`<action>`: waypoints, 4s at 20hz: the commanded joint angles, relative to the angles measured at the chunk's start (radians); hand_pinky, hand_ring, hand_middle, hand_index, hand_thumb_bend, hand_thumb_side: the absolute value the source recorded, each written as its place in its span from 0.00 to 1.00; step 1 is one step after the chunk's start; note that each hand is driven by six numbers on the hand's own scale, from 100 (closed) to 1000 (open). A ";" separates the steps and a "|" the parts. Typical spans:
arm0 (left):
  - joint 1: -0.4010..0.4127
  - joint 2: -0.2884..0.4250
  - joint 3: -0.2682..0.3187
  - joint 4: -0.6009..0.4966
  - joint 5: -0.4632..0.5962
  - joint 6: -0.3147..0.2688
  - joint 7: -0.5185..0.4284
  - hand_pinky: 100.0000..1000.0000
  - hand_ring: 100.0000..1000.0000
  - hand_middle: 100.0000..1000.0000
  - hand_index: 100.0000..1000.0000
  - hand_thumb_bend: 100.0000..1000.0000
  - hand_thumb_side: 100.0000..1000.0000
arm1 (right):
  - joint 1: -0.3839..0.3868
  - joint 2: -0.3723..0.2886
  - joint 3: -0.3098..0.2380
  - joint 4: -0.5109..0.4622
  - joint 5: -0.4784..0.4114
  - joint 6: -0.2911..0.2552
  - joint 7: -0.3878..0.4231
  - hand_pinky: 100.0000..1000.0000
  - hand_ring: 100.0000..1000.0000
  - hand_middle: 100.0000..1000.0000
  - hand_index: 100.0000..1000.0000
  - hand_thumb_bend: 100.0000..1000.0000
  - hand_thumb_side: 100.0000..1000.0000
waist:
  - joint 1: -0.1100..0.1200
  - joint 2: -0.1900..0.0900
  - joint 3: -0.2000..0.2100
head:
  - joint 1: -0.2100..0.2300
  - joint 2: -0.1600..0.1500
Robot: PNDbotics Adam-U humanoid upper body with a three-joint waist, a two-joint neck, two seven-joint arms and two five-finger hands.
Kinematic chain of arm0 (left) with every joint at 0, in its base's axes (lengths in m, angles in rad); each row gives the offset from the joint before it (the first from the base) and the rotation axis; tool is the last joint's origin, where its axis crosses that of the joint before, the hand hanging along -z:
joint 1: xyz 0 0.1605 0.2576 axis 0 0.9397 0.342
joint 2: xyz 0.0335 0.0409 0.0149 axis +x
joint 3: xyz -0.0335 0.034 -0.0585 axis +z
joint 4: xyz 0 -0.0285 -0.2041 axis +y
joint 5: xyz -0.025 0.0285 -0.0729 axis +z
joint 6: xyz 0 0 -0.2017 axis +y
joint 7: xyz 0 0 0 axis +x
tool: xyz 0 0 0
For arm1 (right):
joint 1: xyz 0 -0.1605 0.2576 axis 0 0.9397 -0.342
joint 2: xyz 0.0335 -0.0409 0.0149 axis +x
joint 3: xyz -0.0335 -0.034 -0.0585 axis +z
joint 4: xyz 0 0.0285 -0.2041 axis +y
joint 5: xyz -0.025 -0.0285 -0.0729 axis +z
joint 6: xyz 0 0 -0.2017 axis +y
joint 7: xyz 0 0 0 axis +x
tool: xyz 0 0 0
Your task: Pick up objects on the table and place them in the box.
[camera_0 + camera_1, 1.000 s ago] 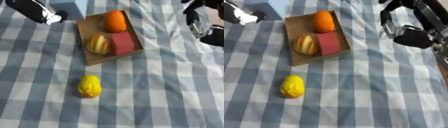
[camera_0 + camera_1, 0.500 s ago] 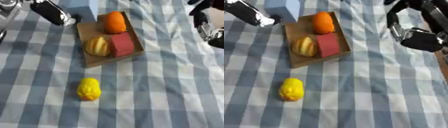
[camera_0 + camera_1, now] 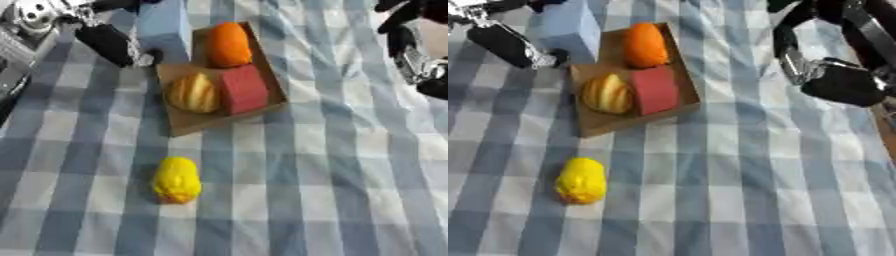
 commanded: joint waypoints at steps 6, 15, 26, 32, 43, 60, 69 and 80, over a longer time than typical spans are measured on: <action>-0.015 -0.016 0.029 0.050 0.003 -0.007 0.045 0.88 0.76 0.68 0.79 0.23 0.22 | -0.014 -0.003 -0.008 -0.015 -0.010 0.001 0.004 0.64 0.58 0.67 0.78 0.00 0.44 | -0.004 -0.015 -0.017 | -0.004 -0.010; -0.027 -0.027 0.027 0.065 -0.018 0.010 0.070 0.89 0.78 0.70 0.82 0.30 0.24 | -0.006 0.010 -0.009 -0.015 -0.011 0.009 0.009 0.64 0.58 0.67 0.77 0.00 0.45 | -0.005 -0.014 -0.017 | 0.000 -0.009; -0.029 -0.034 0.016 0.058 -0.137 -0.022 0.005 0.99 0.93 0.87 0.97 0.88 0.28 | -0.002 0.020 -0.011 -0.015 -0.016 0.012 0.012 0.64 0.57 0.66 0.77 0.00 0.46 | -0.002 -0.015 -0.025 | 0.002 -0.011; -0.027 -0.038 0.024 0.048 -0.144 -0.025 0.013 0.98 0.92 0.86 0.96 0.83 0.31 | 0.002 0.024 -0.012 -0.015 -0.018 0.015 0.012 0.64 0.57 0.66 0.77 0.00 0.47 | 0.001 -0.016 -0.027 | 0.001 -0.009; 0.060 0.167 -0.044 -0.475 0.073 0.116 0.039 0.91 0.82 0.75 0.86 0.51 0.32 | 0.061 0.000 -0.024 -0.015 -0.010 0.027 -0.004 0.64 0.57 0.66 0.77 0.00 0.46 | 0.018 -0.063 0.046 | -0.072 0.054; 0.223 0.177 -0.137 -0.625 0.091 0.091 0.007 0.90 0.83 0.79 0.88 0.49 0.37 | 0.099 -0.002 -0.037 -0.015 -0.023 0.035 -0.012 0.64 0.57 0.66 0.77 0.00 0.39 | 0.010 -0.119 0.130 | -0.140 0.105; 0.264 0.144 -0.170 -0.625 0.046 0.121 -0.066 0.88 0.81 0.77 0.89 0.46 0.36 | 0.099 -0.002 -0.039 -0.015 -0.025 0.028 -0.017 0.64 0.57 0.66 0.77 0.00 0.38 | 0.004 -0.122 0.125 | -0.151 0.104; 0.302 0.101 -0.206 -0.625 -0.022 0.193 -0.156 0.88 0.81 0.78 0.86 0.37 0.35 | 0.096 0.005 -0.039 -0.015 -0.028 0.020 -0.023 0.64 0.57 0.67 0.77 0.00 0.37 | -0.008 -0.118 0.117 | -0.127 0.099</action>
